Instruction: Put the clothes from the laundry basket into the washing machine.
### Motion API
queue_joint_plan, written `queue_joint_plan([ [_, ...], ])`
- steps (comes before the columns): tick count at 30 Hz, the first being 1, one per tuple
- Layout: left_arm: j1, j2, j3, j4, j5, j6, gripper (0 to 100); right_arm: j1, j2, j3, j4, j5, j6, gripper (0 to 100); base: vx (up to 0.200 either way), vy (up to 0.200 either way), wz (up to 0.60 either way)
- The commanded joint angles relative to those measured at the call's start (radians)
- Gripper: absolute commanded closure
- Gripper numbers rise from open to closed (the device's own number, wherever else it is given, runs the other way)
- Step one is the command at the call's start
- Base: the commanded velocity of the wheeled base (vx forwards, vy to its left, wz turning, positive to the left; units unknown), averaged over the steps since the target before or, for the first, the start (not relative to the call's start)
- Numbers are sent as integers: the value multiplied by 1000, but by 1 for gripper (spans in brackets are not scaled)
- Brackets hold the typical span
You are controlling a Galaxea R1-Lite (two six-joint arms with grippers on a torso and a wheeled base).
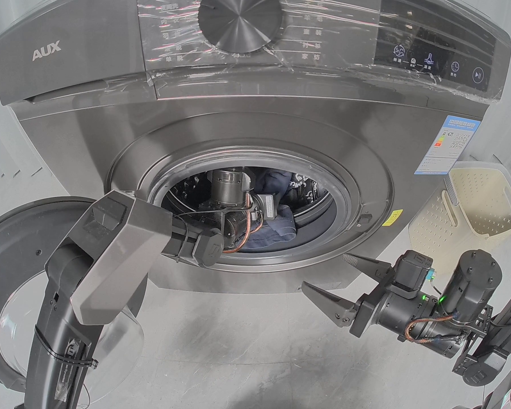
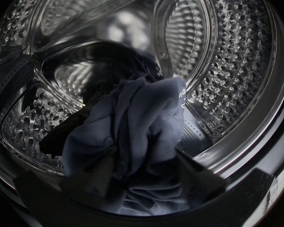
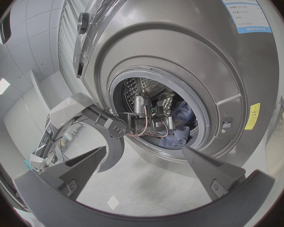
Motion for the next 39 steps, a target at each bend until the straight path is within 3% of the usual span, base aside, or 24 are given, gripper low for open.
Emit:
queue_joint_plan([
  [1,21,33,-18,11,-4,1,100,0,-2,-2,0,1,0,0,0,0,0],
  [7,21,51,-127,25,-7,-17,100,0,-2,-5,-2,1,0,0,0,0,0],
  [9,26,77,-210,23,16,-37,100,0,-2,-5,-2,1,0,0,0,0,0],
  [11,33,94,-244,14,70,-71,100,0,-2,-5,-2,1,0,0,0,0,0],
  [15,58,73,-244,-24,79,-101,100,0,-2,-5,-2,1,0,0,0,0,0],
  [28,67,30,-244,-124,103,-94,100,2,0,-2,-2,1,0,0,0,0,0],
  [29,67,33,-244,-126,107,-94,0,2,0,-2,-2,1,0,0,0,0,0],
  [36,45,50,-235,-123,114,-92,0,2,0,0,-2,3,0,0,0,0,0],
  [37,39,45,-209,-124,117,-86,0,2,0,0,-2,3,0,0,0,0,0],
  [39,24,30,-137,-136,117,-48,0,2,0,1,-2,3,0,0,0,0,0],
])
